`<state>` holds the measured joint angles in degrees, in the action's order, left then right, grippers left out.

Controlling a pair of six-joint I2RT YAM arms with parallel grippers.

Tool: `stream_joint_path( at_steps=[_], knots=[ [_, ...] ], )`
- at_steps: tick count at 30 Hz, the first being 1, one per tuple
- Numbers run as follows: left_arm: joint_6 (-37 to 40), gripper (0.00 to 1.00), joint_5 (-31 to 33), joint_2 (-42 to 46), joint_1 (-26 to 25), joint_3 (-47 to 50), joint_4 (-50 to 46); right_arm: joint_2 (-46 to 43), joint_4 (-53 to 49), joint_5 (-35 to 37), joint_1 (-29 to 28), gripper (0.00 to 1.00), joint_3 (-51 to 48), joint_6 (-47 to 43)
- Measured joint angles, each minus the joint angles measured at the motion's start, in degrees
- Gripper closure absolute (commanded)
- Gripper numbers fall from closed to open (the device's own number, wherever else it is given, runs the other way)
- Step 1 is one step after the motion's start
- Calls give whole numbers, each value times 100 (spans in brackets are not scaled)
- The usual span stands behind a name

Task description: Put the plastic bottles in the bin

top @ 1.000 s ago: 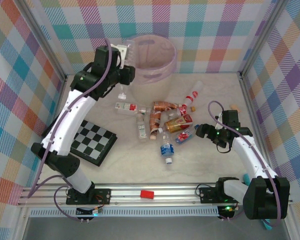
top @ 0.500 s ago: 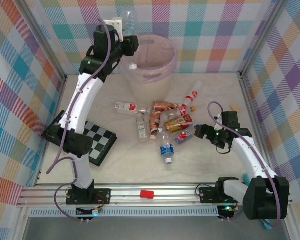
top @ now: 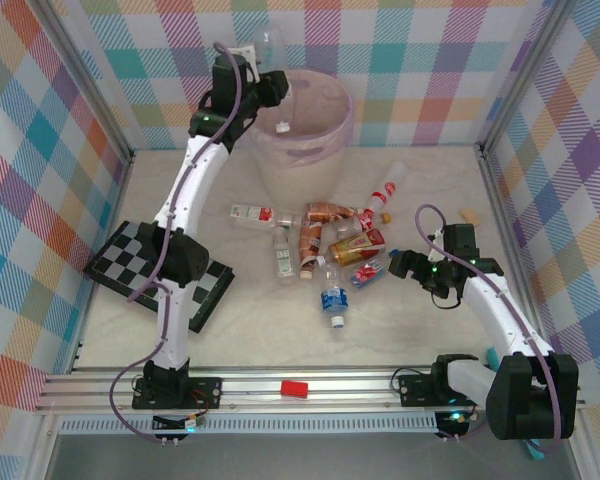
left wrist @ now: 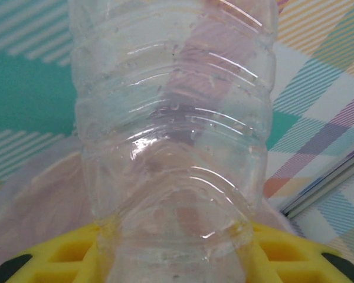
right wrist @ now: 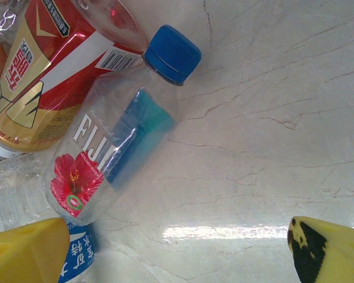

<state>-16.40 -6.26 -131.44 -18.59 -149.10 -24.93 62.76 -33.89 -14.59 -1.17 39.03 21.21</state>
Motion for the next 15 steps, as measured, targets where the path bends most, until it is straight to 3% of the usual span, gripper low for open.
stream_joint_path(
  at_steps=[7,10,15],
  knots=[
    [-48,72,-356,-420,-4,0,-201,-20,7,0,0,5,0,0],
    [42,54,-420,-420,-13,-9,-264,-20,7,0,0,5,0,0],
    [197,38,-514,-420,-24,-7,-304,-20,7,0,0,5,0,0]
  ],
)
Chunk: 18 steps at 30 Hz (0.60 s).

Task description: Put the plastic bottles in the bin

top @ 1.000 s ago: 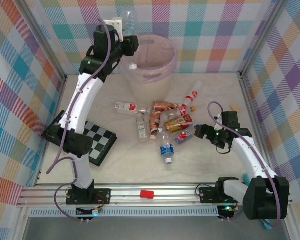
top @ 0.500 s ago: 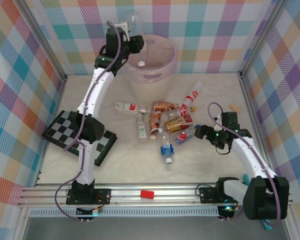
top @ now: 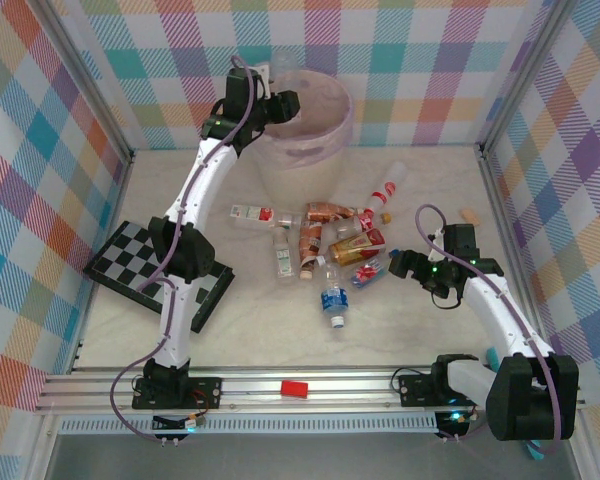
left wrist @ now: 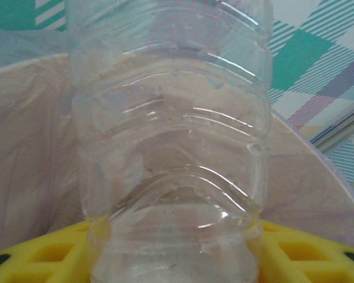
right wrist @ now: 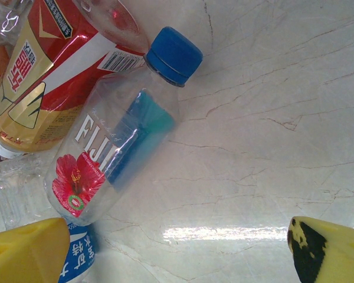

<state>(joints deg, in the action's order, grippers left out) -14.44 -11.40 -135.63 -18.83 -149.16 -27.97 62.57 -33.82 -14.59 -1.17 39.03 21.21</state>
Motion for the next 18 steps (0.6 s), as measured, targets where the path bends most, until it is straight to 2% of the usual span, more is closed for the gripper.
stream_joint_path(
  at_steps=[4,18],
  knots=[
    [48,29,-55,0,-15,11,-46,-4,-2,7,0,5,0,2],
    [70,19,-151,4,-20,66,-70,-398,-7,20,0,5,-55,227]
  ],
)
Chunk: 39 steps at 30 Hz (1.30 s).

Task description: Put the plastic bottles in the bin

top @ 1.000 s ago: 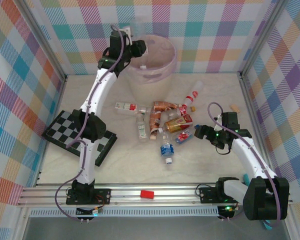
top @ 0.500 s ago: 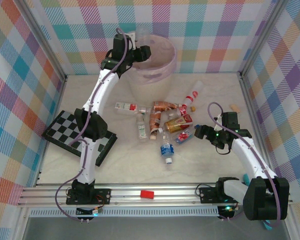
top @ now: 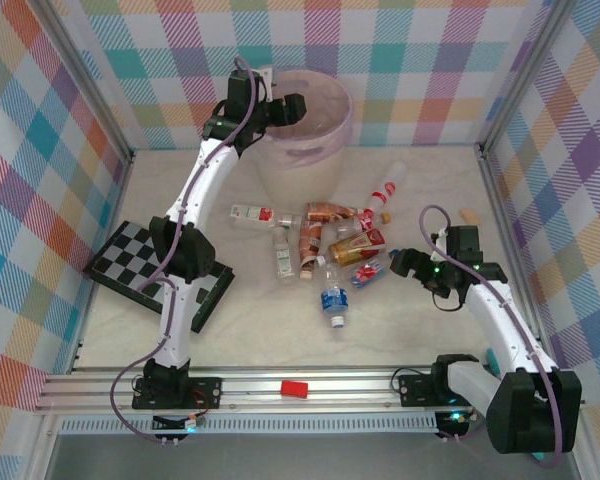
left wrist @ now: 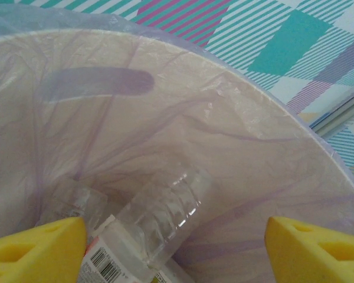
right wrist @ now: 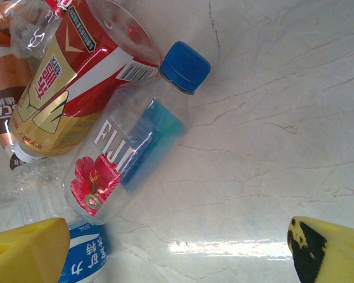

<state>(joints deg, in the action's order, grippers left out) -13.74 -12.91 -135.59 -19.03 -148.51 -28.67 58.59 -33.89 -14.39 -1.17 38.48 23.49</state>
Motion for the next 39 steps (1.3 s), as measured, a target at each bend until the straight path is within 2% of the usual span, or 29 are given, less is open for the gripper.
stream_joint_path(
  at_steps=[5,9,17,20,26,30,35,39],
  knots=[
    [7,15,-22,120,-4,190,68,-177,87,4,-118,5,-299,398],
    [11,12,-33,323,-7,225,39,-197,243,46,-433,5,-433,793],
    [291,9,-35,1307,-7,494,20,385,885,337,-1130,4,-433,1521],
    [514,9,44,1882,-7,883,11,699,1104,518,-1438,4,-415,1718],
    [960,10,398,3477,-7,2428,-116,1366,1434,752,-1788,3,-234,1985],
    [1054,10,704,4664,-7,3989,-109,1644,1657,863,-1875,3,-179,2096],
    [826,10,962,5875,-28,6013,-140,1904,1871,907,-1884,5,-90,2138],
    [433,11,1191,6704,-181,7506,-313,2083,2081,927,-1912,12,-22,2194]
  ],
)
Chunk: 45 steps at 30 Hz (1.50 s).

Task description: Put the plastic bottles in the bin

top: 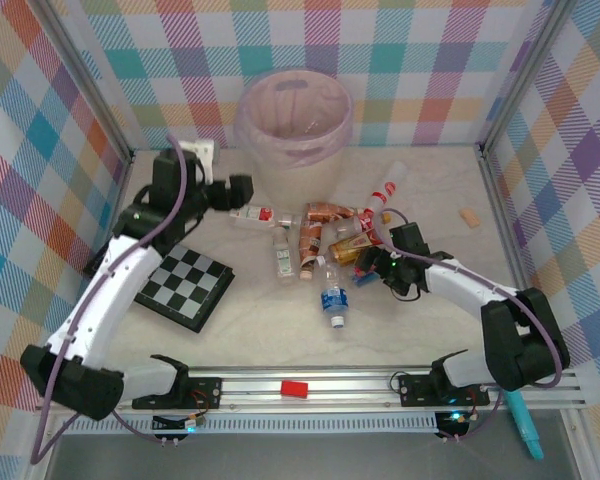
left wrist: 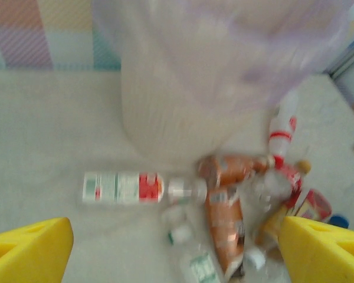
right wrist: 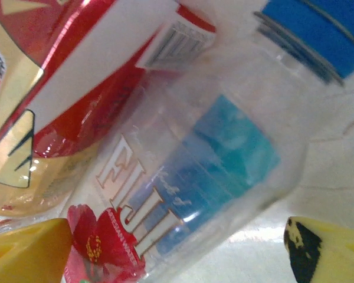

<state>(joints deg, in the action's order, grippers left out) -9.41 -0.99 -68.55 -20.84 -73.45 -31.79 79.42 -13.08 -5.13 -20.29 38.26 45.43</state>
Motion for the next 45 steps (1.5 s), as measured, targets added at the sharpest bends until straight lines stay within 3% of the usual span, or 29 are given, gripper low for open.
stream_joint_path(
  at_steps=[10,14,19,24,31,38,45],
  knots=[
    [-1266,12,61,1252,-627,2988,44,350,326,26,-4,26,153,42],
    [-1652,12,66,1366,-693,3624,258,444,363,52,-4,35,232,39],
    [-1847,11,63,1329,-728,3742,658,317,136,243,-4,40,275,-37],
    [-1873,11,48,1115,-728,3742,955,-472,-758,605,-4,41,468,-243],
    [-1954,11,-66,846,-798,3764,1281,-1366,-1827,1029,-4,42,1580,-817],
    [-1976,10,-103,664,-890,3790,1471,-1335,-2455,1180,-4,43,2874,-1578],
    [-1996,9,61,487,-1233,3836,1537,-726,-2562,1150,-4,43,4242,-2234]
  ],
)
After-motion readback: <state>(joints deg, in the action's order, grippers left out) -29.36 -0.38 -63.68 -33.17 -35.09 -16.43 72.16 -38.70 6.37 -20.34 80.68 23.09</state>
